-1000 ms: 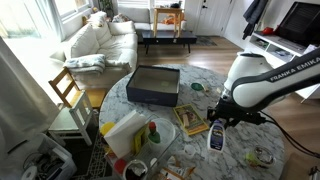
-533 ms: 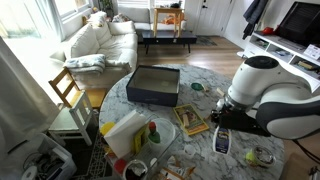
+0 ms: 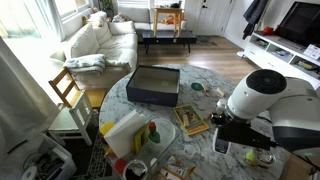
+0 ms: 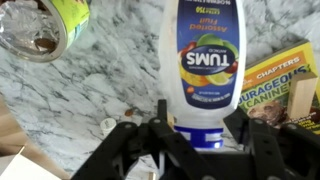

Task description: Put the bottle with the blue lid upright and put it in the transparent storage box

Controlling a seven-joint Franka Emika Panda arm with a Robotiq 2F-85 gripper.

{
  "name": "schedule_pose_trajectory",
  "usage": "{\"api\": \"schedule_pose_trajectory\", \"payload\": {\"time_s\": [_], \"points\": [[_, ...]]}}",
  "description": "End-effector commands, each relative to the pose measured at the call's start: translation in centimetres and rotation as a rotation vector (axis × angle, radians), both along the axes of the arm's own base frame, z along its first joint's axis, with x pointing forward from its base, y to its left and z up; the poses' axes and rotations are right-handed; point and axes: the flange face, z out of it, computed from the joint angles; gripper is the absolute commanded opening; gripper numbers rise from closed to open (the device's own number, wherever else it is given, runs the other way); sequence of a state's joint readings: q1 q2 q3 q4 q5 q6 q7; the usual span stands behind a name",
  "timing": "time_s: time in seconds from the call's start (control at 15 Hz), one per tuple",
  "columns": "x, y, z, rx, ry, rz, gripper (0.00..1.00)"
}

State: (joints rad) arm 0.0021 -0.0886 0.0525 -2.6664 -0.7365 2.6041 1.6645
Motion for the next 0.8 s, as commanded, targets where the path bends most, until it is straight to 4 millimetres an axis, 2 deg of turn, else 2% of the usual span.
{"api": "schedule_pose_trajectory", "payload": {"time_s": [0.0,0.27,0.33,0.73], "points": [[-0.27,0.36,-0.39,0.037,0.004,0.005,0.59],[-0.76,0.58,-1.35,0.094,0.013,0.015,0.59],[-0.75,0.59,-1.35,0.094,0.013,0.015,0.34],[-0.14,1.18,-0.72,-0.084,-0.062,0.070,0.34]]}}
